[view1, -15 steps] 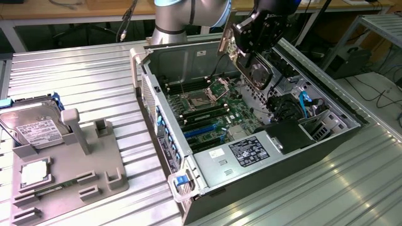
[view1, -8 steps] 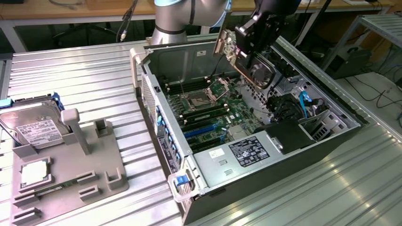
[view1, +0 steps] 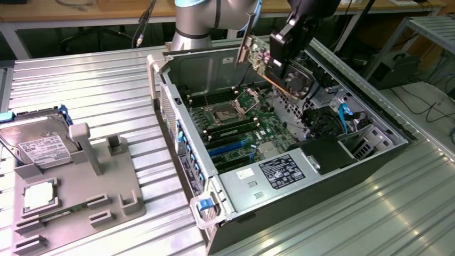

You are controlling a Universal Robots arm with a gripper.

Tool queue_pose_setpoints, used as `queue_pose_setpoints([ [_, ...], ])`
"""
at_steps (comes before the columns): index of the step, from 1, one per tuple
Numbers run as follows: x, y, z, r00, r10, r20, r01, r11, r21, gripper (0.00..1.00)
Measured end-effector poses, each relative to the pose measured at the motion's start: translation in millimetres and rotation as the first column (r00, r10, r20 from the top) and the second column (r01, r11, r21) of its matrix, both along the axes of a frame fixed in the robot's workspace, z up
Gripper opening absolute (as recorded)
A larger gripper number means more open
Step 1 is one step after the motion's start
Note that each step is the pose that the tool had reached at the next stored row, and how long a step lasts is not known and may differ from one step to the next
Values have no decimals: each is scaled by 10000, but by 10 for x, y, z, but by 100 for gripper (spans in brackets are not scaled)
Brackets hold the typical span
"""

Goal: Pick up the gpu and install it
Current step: 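Insert the gpu into the slot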

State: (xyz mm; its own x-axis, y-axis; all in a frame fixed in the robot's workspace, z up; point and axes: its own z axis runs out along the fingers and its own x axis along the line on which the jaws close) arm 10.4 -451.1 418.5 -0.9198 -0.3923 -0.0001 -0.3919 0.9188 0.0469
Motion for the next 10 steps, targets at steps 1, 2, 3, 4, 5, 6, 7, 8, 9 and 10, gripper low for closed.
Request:
queue_pose_setpoints([
  [1, 0, 0, 0, 9998, 194, 0, -194, 9998, 0, 28],
  [2, 0, 0, 0, 9995, 332, 0, -332, 9995, 0, 28],
  [3, 0, 0, 0, 9988, 486, 0, -486, 9988, 0, 28],
  [4, 0, 0, 0, 9980, 632, 0, -632, 9980, 0, 28],
  [5, 0, 0, 0, 9969, 791, 0, -791, 9969, 1, 28],
  [6, 0, 0, 0, 9956, 939, 0, -939, 9956, 1, 28],
  [7, 0, 0, 0, 9942, 1079, 1, -1079, 9942, 1, 28],
  [8, 0, 0, 0, 9927, 1210, 1, -1210, 9927, 2, 28],
  [9, 0, 0, 0, 9908, 1353, 1, -1353, 9908, 3, 28],
  [10, 0, 0, 0, 9885, 1515, 1, -1515, 9885, 5, 28],
])
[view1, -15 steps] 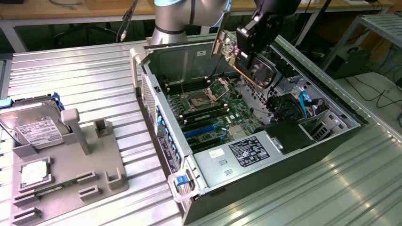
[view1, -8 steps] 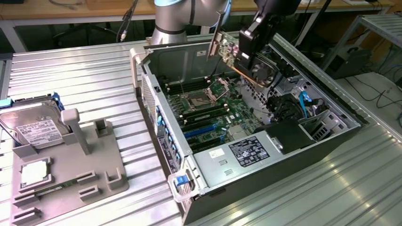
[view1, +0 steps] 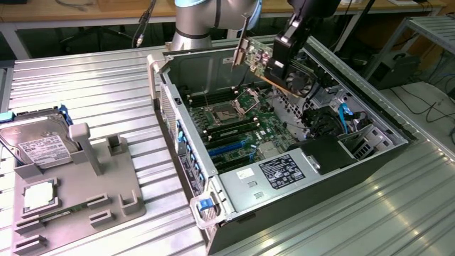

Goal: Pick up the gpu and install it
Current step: 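Insert the gpu into the slot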

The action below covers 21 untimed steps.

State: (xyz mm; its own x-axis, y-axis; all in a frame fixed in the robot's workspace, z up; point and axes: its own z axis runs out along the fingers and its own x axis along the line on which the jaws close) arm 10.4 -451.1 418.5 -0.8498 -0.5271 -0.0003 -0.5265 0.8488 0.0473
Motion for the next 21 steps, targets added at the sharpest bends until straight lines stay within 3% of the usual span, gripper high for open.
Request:
queue_pose_setpoints([
  [5, 0, 0, 0, 9968, 804, 1, -804, 9968, 2, 28],
  [11, 0, 0, 0, 9863, 1651, 1, -1651, 9863, 6, 28],
  [15, 0, 0, 0, 9767, 2145, 2, -2145, 9767, 13, 28],
  [21, 0, 0, 0, 9541, 2995, 7, -2995, 9541, 32, 28],
])
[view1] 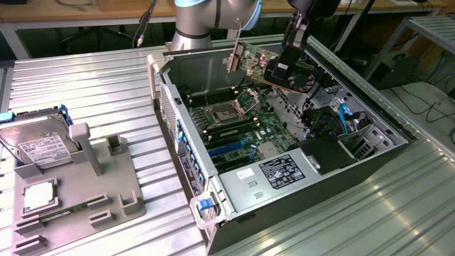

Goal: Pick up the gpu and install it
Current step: 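Insert the gpu into the slot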

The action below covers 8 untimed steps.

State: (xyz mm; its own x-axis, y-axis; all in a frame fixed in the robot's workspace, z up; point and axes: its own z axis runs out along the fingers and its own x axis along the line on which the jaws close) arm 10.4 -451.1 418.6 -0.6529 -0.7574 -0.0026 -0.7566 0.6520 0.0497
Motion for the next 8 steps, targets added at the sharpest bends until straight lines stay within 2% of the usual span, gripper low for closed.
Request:
queue_pose_setpoints([
  [8, 0, -1, -2, 9975, 712, 4, -712, 9974, 85, 28],
])
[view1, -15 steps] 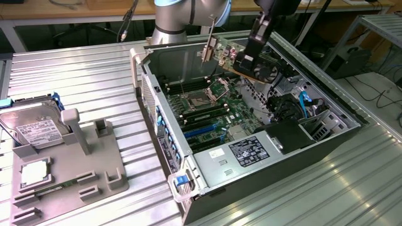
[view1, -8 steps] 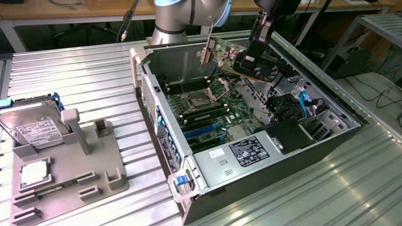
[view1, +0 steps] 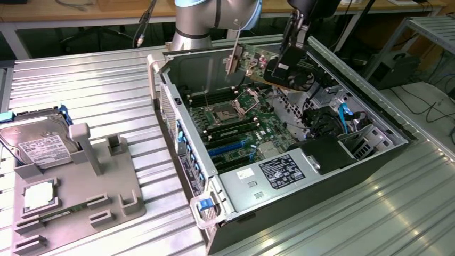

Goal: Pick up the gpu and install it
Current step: 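Insert the gpu into the slot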

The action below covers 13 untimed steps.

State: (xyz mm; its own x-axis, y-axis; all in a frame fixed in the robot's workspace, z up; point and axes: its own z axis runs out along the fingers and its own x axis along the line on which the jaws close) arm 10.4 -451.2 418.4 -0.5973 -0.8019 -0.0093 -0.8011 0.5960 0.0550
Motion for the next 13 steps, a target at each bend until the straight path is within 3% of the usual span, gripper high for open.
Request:
queue_pose_setpoints([
  [13, 0, -4, -3, 9942, 1071, 12, -1071, 9940, 209, 28],
])
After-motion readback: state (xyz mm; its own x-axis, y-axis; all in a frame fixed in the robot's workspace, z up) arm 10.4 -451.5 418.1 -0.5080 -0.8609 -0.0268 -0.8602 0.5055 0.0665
